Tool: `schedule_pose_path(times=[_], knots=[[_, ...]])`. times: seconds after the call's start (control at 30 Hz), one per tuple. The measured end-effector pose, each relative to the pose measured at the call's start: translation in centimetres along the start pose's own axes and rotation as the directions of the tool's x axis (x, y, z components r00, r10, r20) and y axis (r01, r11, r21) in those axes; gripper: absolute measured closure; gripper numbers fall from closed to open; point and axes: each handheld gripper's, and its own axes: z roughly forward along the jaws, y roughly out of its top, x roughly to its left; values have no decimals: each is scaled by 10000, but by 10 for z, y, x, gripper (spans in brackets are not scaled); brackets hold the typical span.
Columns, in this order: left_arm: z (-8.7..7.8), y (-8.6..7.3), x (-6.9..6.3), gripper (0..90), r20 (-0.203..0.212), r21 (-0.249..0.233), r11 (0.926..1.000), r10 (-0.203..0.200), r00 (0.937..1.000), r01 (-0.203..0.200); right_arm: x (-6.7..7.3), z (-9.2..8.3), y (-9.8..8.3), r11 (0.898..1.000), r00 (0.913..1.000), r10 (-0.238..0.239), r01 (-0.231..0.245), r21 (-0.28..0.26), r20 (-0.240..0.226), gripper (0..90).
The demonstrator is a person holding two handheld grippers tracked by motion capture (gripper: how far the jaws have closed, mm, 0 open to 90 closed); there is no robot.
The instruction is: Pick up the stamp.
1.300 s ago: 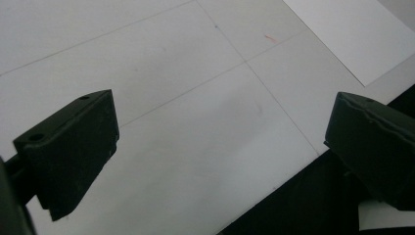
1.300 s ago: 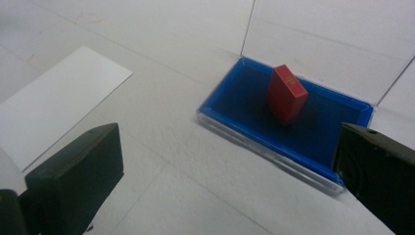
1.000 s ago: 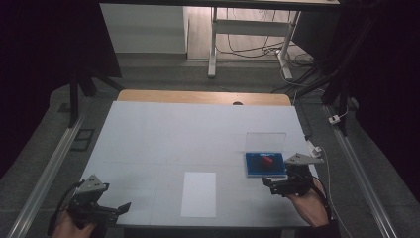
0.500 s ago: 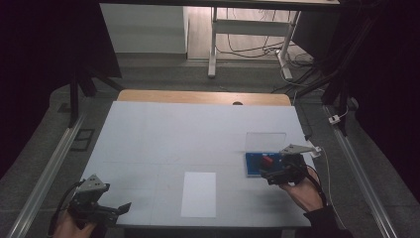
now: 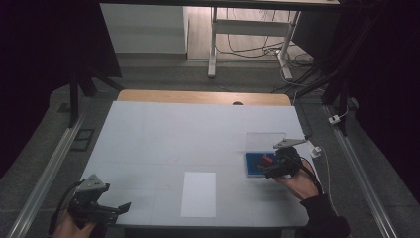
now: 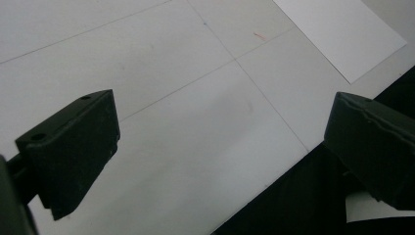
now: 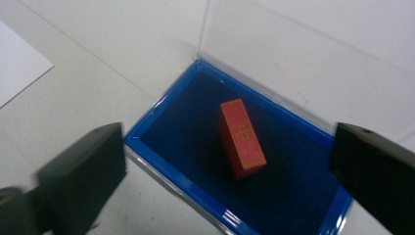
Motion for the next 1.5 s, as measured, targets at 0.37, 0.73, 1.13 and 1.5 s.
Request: schedule_pose_path(times=[0.37,0.73,1.13,1.5], knots=[[1,0,0,9,8,62,10000,-31,10000,31,-11,1,3,9998,9973,-86,100,185,-725,472],[1,1,1,11,16,101,9999,-81,10000,80,-18,6,6,9987,9955,-363,392,318,-871,690],[1,0,1,13,30,99,9999,-100,9999,100,-18,8,7,9981,9960,-460,490,385,-770,797],[0,0,1,15,92,-22,10000,-81,9999,81,-8,-8,12,9988,9961,-460,447,-198,-758,798]])
